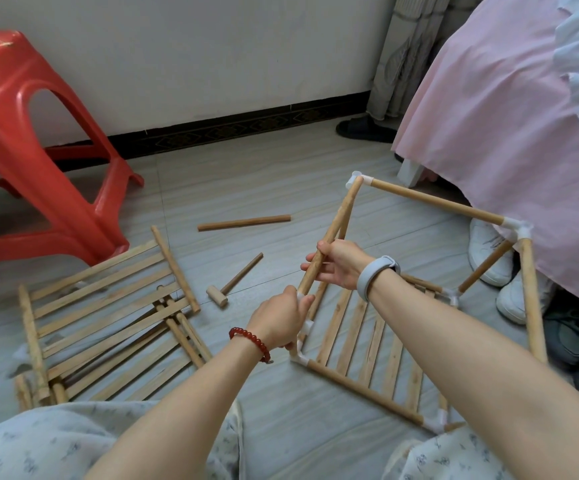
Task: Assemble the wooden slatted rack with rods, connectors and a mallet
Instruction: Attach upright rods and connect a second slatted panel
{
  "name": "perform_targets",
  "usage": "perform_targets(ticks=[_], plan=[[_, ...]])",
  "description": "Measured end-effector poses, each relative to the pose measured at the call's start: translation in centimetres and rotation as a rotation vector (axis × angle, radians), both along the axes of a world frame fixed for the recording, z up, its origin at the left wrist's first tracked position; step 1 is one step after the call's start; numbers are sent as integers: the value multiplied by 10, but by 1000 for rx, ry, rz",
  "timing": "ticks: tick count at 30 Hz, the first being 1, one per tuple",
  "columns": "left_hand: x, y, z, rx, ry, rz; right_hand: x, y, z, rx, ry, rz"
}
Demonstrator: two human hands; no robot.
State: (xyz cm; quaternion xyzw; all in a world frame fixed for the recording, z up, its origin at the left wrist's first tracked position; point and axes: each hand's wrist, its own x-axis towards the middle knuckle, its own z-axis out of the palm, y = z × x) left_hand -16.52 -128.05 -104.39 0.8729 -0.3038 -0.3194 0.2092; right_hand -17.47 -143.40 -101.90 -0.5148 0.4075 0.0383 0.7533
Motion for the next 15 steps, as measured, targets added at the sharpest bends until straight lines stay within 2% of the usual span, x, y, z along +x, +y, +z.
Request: perform_targets(ticks=[15], plan=[[-2,0,3,32,-83,-45,-5,6,0,44,21,89]])
